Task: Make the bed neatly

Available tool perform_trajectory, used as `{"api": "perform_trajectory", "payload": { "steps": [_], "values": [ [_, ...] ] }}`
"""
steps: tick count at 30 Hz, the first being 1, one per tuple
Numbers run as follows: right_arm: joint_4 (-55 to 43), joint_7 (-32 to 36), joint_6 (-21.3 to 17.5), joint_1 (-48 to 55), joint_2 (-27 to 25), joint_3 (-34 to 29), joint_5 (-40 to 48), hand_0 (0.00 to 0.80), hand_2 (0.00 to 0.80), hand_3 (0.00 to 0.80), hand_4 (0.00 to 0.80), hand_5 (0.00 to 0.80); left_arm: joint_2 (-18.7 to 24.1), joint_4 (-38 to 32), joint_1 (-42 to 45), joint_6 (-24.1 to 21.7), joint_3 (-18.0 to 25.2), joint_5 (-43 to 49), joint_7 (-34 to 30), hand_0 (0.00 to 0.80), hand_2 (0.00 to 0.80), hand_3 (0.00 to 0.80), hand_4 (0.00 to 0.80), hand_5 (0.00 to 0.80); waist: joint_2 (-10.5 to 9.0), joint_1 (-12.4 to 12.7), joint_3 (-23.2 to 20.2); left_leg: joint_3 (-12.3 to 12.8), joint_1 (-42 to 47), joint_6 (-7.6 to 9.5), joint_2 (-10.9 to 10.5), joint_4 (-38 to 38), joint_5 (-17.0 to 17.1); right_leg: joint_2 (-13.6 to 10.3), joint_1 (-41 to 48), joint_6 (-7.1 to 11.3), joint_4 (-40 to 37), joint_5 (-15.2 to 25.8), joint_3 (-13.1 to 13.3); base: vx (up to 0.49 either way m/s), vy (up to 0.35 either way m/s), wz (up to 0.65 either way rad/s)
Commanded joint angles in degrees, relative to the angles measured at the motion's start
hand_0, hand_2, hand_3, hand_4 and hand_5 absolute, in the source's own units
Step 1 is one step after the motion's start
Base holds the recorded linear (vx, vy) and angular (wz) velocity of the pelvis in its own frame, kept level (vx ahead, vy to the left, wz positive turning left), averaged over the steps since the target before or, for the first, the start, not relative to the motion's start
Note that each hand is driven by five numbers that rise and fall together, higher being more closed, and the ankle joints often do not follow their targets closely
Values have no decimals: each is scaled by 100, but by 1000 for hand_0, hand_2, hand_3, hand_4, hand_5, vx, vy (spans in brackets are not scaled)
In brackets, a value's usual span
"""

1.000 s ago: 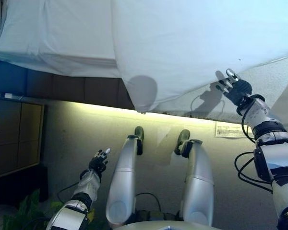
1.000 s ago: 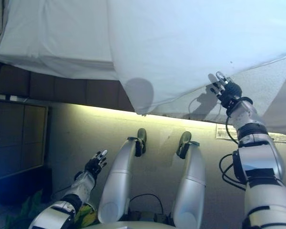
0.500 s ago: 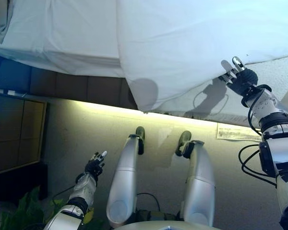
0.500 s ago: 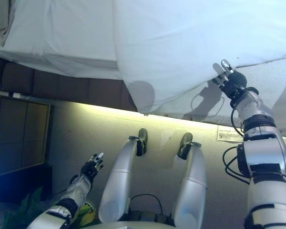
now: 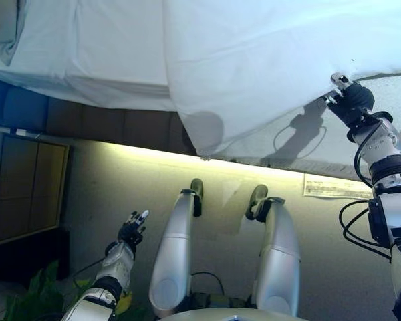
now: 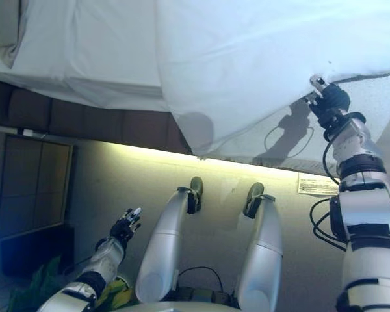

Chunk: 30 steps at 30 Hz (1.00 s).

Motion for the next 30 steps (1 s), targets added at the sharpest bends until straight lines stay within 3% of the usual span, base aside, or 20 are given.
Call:
{"api": "perform_trajectory", "payload": {
  "steps": [1,11,16,24,25,30],
  "values": [
    [-334,243,-343,-326,-411,-27,254,800,800,800,800,800,213,7,439,-184,59,130,-60,0,0,0,0,0,35,110,-200,3,319,76,110,-241,-66,-67,338,246,-238,97,245,-7,-21,5],
    [-321,415,-236,-147,-363,-3,238,800,800,800,800,800,276,-95,414,-428,94,-106,-244,0,0,0,0,0,-72,106,-265,5,666,25,123,-459,-64,-15,697,230,-474,76,144,0,0,0],
    [-495,755,-134,226,-136,0,128,800,800,800,800,800,364,-819,217,-699,98,-375,-287,0,0,0,0,0,-175,100,-381,17,992,-10,112,-615,-69,-20,1096,278,-733,109,65,11,-5,-2],
    [-670,871,1,639,515,245,128,800,800,800,800,800,704,-1835,-595,-484,-37,-644,235,0,0,0,0,0,-410,106,-657,56,1882,-73,147,-1271,64,-57,2060,420,-1472,278,-90,52,-20,-4],
    [-692,880,44,681,627,275,206,800,800,800,800,800,724,-1931,-764,-402,-37,-623,393,0,0,0,0,0,-450,90,-695,115,1997,-56,163,-1518,315,-63,2182,392,-1713,490,-158,35,-19,-13],
    [-984,764,128,817,1051,488,257,800,800,800,800,800,634,-2002,-1447,259,-250,-1073,439,0,0,0,0,0,-585,-15,-856,159,2490,-140,168,-2084,507,2,2704,514,-2343,663,-195,52,-30,-5]
  ]
}}
